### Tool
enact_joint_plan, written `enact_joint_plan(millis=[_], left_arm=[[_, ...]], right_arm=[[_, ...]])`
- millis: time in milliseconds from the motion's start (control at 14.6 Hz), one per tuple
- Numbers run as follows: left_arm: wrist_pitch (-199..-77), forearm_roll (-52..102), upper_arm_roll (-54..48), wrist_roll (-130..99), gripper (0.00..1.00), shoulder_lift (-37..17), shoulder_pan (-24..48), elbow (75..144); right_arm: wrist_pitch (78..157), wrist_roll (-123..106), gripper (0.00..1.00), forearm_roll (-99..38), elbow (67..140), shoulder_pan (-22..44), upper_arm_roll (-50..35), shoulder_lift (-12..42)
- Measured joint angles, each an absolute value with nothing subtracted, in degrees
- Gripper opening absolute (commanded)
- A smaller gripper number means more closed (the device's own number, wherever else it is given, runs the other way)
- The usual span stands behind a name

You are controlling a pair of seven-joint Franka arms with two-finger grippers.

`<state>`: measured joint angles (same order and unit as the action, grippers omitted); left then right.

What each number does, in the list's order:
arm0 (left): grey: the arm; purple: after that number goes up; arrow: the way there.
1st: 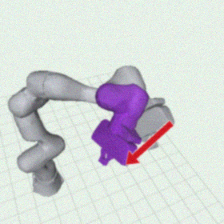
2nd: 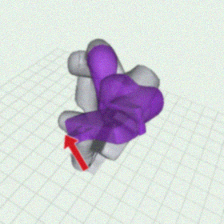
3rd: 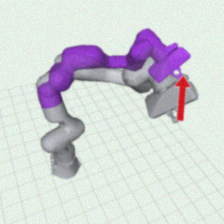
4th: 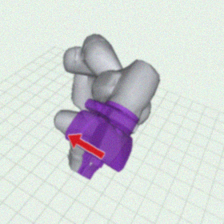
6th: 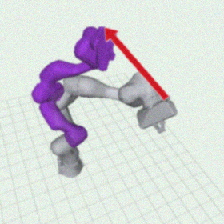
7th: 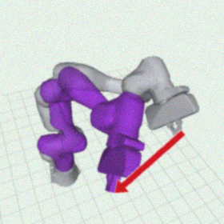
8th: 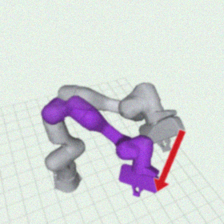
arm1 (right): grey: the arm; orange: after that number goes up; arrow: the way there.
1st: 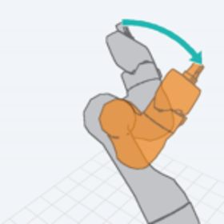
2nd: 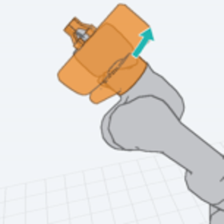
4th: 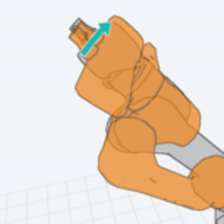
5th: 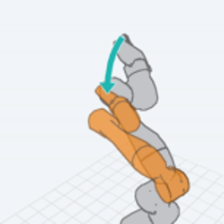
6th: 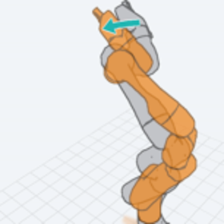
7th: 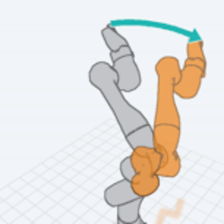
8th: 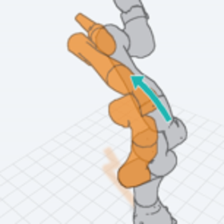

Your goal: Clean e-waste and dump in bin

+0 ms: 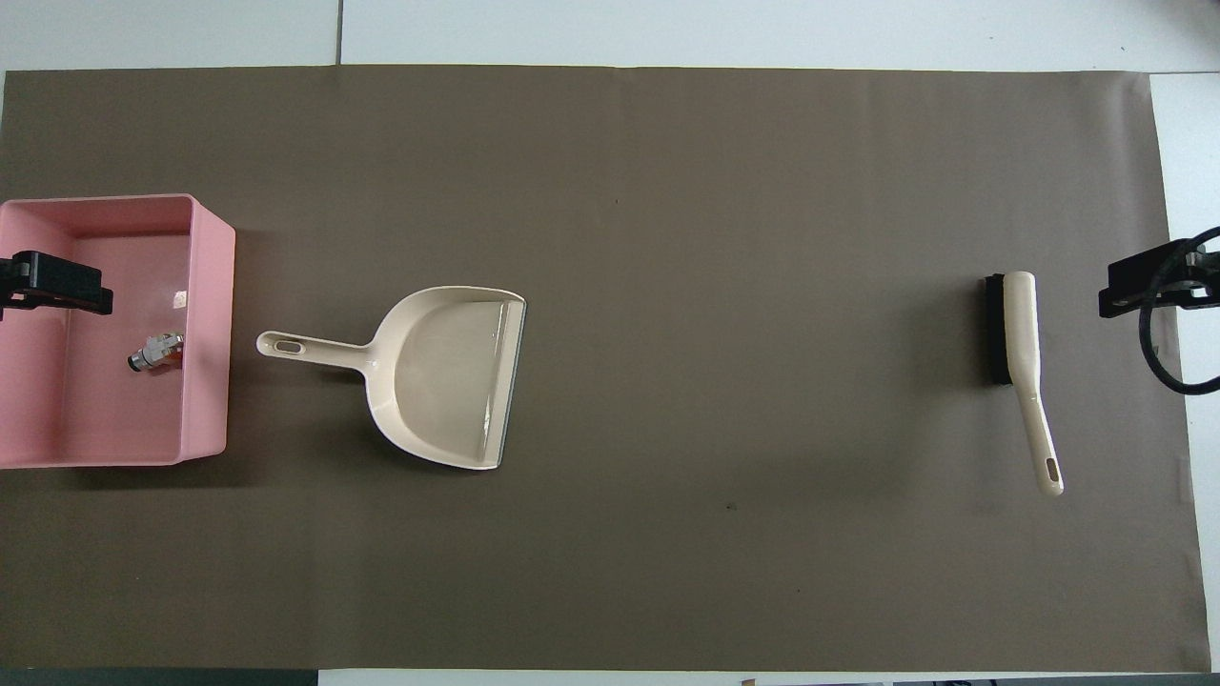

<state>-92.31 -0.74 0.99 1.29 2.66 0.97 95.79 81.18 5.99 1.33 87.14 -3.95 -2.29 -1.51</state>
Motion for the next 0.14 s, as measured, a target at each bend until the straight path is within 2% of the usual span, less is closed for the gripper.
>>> enact_joint_plan(millis=[137], left_arm=[[-92.33, -0.73, 0.91, 1.29, 0.99, 2.73, 1.02, 95.85]], right_arm=[[81.18, 5.99, 1.0, 1.33, 87.14, -3.95, -2.29, -1.51]])
